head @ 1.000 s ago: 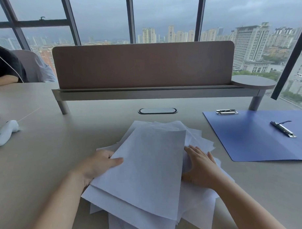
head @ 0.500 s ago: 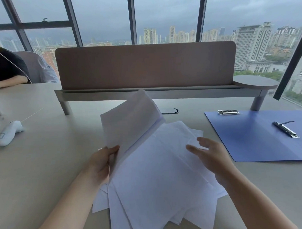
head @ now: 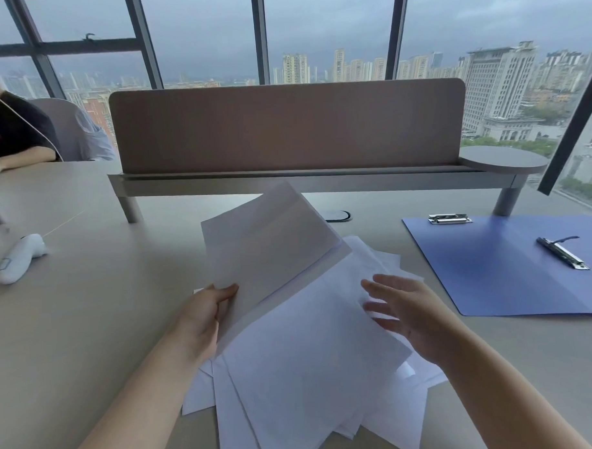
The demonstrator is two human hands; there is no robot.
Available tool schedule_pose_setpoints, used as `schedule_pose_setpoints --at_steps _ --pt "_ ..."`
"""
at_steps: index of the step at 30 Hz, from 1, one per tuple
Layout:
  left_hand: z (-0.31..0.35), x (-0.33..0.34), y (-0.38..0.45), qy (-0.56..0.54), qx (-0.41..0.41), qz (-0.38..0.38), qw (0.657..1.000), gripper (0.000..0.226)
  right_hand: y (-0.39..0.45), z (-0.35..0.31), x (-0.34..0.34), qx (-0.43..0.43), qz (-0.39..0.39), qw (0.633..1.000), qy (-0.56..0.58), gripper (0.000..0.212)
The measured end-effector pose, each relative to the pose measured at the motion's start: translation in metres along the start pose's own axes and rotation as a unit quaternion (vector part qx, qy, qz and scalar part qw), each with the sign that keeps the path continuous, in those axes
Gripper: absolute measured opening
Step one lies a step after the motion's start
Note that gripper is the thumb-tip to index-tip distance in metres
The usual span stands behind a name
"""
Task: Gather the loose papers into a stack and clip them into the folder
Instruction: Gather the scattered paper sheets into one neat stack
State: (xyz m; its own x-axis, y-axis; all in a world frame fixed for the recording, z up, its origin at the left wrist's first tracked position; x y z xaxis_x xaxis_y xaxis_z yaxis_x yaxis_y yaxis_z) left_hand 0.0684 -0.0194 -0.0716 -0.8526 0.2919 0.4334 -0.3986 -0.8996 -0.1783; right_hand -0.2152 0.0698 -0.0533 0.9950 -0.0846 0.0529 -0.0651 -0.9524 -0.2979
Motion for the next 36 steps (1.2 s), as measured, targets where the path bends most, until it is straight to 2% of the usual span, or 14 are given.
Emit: schedule_pose_setpoints --at_steps 3,4,6,9,12,15,18,24,26,30,36 --pt "0.000 0.000 -0.001 0.005 -0.001 0.010 1.000 0.032 0.000 0.004 0.001 0.018 -0.027 0.998 0.059 0.059" --pt "0.000 0.001 -0.001 0.005 -0.003 0.011 1.000 0.034 0.000 0.006 0.001 0.020 -0.025 0.998 0.048 0.062" --pt "0.001 0.004 -0.003 0.005 -0.008 0.017 1.000 0.036 0.000 0.009 0.003 0.035 -0.014 0.998 -0.055 0.061" --pt "0.006 0.006 -0.008 0.014 0.002 0.031 0.999 0.037 0.001 0.012 0.010 0.038 -0.026 0.981 -0.187 0.017" --pt "0.018 -0.011 -0.008 0.035 0.041 0.063 0.997 0.039 -0.001 0.008 0.011 0.015 -0.022 0.972 -0.234 0.003" --pt "0.022 -0.032 -0.004 0.033 0.054 0.086 0.994 0.048 0.000 0.005 0.005 -0.020 -0.020 0.980 -0.199 0.006" --pt "0.022 -0.023 -0.011 0.024 0.056 0.089 0.994 0.030 -0.001 0.002 0.000 -0.039 -0.022 0.990 -0.131 0.012" --pt "0.025 -0.022 -0.006 0.000 0.084 0.111 0.990 0.025 -0.004 -0.001 -0.002 -0.047 -0.063 0.996 -0.051 0.018" --pt "0.026 -0.023 -0.006 0.020 0.079 0.101 0.992 0.031 -0.005 -0.001 -0.004 -0.041 -0.078 0.995 -0.048 0.019" --pt "0.027 -0.018 -0.007 0.081 0.069 0.056 0.993 0.028 -0.004 0.002 -0.006 -0.027 -0.105 0.992 -0.069 0.022" --pt "0.032 -0.029 -0.010 0.079 0.042 0.034 0.995 0.033 -0.009 0.000 -0.006 -0.010 -0.176 0.979 -0.101 0.024"
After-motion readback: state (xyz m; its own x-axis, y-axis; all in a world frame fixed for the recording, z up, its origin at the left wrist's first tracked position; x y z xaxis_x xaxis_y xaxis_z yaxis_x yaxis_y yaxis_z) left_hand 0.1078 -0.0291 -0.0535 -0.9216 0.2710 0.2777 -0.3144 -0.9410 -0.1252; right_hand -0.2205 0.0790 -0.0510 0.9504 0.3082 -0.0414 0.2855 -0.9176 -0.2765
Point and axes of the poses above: each hand's wrist, its own y-axis towards the middle knuckle, its own x-axis out of the palm, z = x × y, the point moved 4 cm from there along y, towards the middle knuckle, and after that the axes turned 14 degrees about -z, right-handed, at the moved point
